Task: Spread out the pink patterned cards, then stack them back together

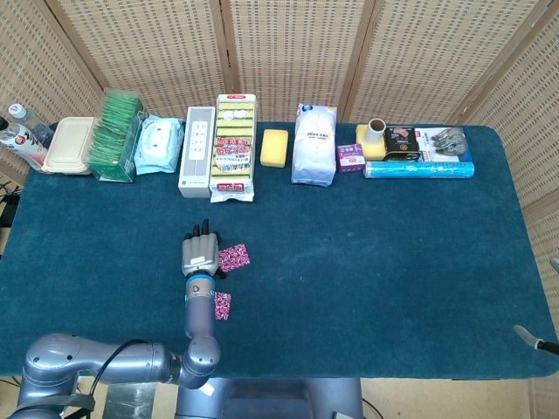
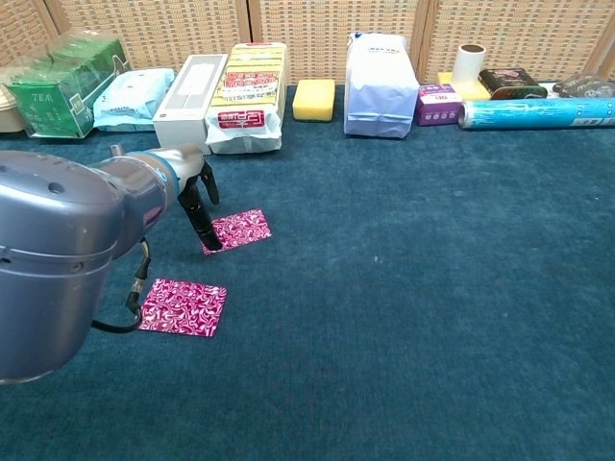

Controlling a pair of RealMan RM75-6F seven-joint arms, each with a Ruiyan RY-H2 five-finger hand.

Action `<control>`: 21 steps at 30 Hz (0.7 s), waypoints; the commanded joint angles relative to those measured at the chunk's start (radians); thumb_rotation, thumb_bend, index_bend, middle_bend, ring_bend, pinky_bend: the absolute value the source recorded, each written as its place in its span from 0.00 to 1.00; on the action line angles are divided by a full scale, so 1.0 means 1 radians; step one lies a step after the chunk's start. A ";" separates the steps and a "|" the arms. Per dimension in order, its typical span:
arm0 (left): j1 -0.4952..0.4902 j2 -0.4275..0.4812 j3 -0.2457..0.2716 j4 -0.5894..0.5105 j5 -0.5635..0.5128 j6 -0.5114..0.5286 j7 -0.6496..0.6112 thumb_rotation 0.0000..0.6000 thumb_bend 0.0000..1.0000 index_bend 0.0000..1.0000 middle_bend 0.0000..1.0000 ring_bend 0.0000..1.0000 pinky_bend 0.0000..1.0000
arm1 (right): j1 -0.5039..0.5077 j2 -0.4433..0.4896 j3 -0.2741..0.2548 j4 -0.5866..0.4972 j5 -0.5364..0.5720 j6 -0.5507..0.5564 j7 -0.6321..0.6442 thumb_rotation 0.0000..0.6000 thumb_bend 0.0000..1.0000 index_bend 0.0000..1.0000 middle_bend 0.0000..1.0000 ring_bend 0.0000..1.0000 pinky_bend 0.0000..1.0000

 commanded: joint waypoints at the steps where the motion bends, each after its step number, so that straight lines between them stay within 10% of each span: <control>1: -0.003 -0.014 -0.011 0.019 -0.005 -0.005 0.003 1.00 0.12 0.30 0.00 0.00 0.13 | 0.001 0.000 0.000 0.000 0.001 -0.001 0.000 1.00 0.01 0.08 0.00 0.00 0.00; 21: -0.016 -0.090 -0.037 0.095 0.018 0.014 0.022 1.00 0.13 0.30 0.00 0.00 0.14 | 0.000 0.004 0.000 0.007 0.000 0.000 0.024 1.00 0.01 0.08 0.00 0.00 0.00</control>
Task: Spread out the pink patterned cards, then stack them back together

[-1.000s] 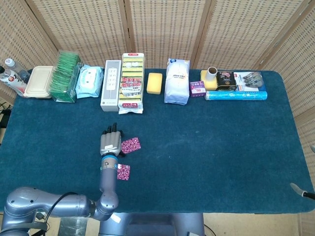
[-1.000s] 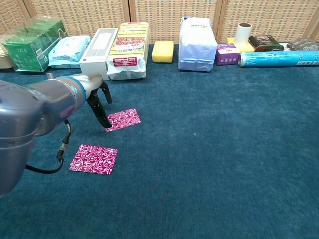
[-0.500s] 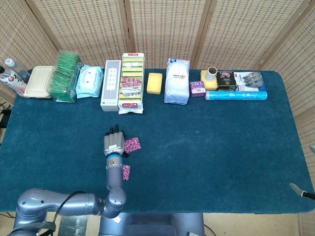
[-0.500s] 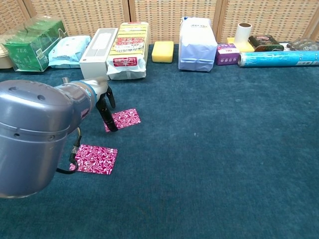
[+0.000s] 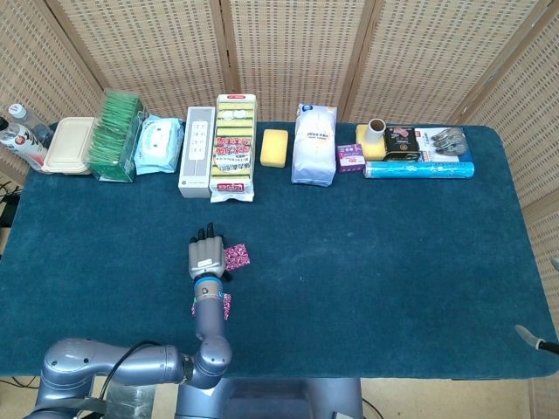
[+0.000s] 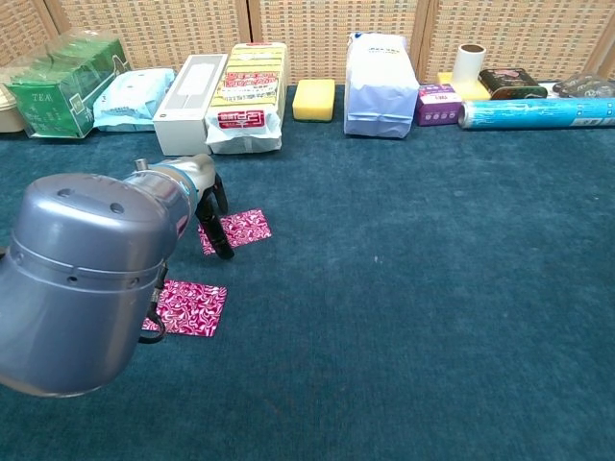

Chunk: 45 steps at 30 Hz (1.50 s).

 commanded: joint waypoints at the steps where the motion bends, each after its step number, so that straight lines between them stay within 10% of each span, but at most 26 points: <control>1: 0.000 -0.007 -0.003 0.009 0.005 0.004 0.003 1.00 0.13 0.30 0.00 0.00 0.14 | 0.000 -0.001 0.000 0.002 -0.001 0.000 0.003 1.00 0.01 0.08 0.00 0.00 0.00; 45: 0.062 -0.009 -0.024 -0.029 0.097 0.004 0.029 1.00 0.23 0.42 0.00 0.00 0.14 | 0.000 0.002 0.003 0.006 0.003 0.002 0.016 1.00 0.01 0.08 0.00 0.00 0.00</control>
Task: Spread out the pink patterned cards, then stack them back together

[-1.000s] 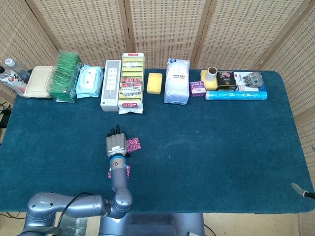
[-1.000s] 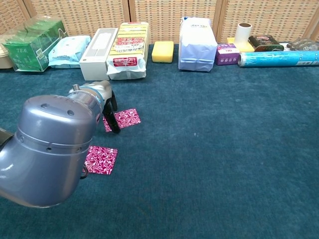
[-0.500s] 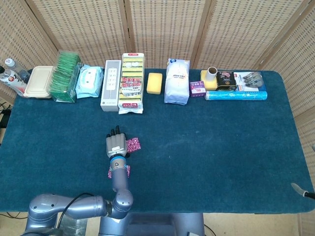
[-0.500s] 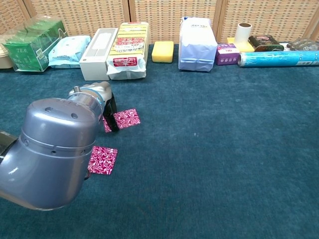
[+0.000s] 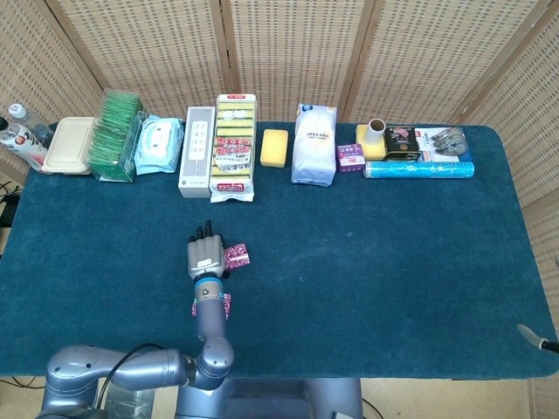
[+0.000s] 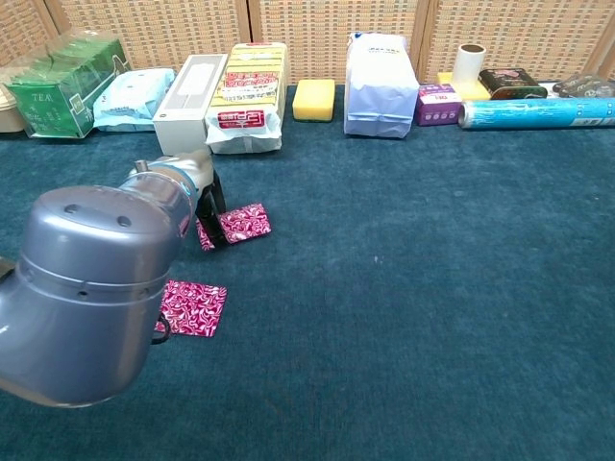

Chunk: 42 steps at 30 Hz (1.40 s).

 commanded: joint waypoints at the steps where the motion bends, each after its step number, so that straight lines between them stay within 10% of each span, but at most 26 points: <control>1: 0.031 0.048 0.019 -0.065 0.024 -0.026 -0.012 1.00 0.23 0.42 0.00 0.00 0.14 | 0.001 0.003 0.001 -0.004 0.000 -0.001 -0.002 1.00 0.01 0.08 0.00 0.00 0.00; 20: 0.199 0.455 0.192 -0.340 0.215 -0.416 -0.224 1.00 0.23 0.42 0.00 0.00 0.16 | 0.003 -0.003 0.002 -0.009 0.009 -0.007 -0.023 1.00 0.01 0.08 0.00 0.00 0.00; 31: 0.267 0.628 0.369 -0.491 0.399 -0.431 -0.309 1.00 0.23 0.42 0.00 0.00 0.15 | 0.003 -0.004 0.002 -0.016 0.008 -0.006 -0.038 1.00 0.01 0.08 0.00 0.00 0.00; 42: 0.264 0.594 0.455 -0.553 0.371 -0.318 -0.255 1.00 0.23 0.42 0.00 0.00 0.15 | 0.000 -0.004 0.000 -0.015 0.003 -0.002 -0.035 1.00 0.01 0.08 0.00 0.00 0.00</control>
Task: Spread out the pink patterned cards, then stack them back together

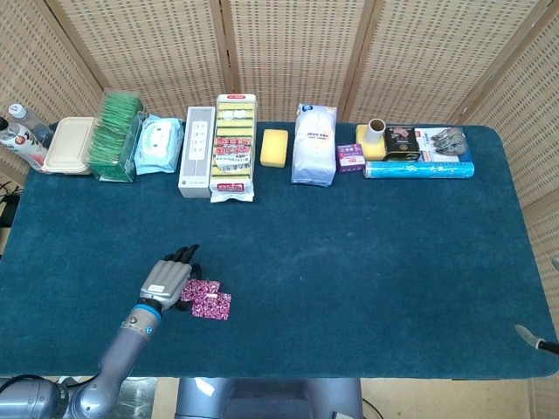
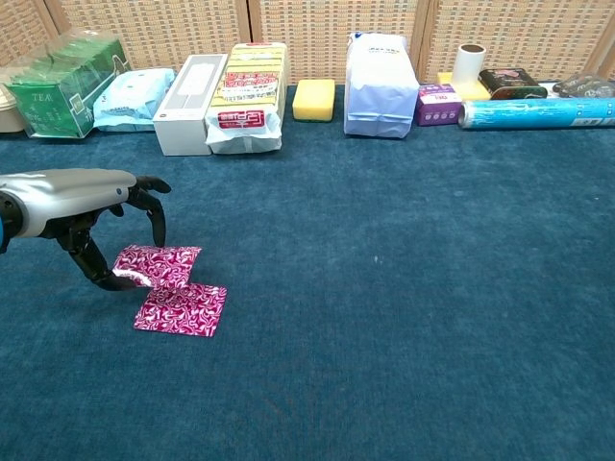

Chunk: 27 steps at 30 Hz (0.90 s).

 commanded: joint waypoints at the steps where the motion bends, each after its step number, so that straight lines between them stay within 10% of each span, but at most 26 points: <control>1: -0.001 -0.023 0.014 -0.008 -0.007 0.039 0.017 1.00 0.23 0.42 0.00 0.00 0.15 | 0.000 0.000 0.000 0.002 -0.001 0.000 0.002 1.00 0.01 0.08 0.00 0.00 0.00; 27: -0.052 -0.181 0.039 0.003 -0.117 0.233 0.188 1.00 0.23 0.42 0.00 0.00 0.15 | -0.003 0.000 0.001 0.014 -0.003 0.005 0.028 1.00 0.01 0.08 0.00 0.00 0.00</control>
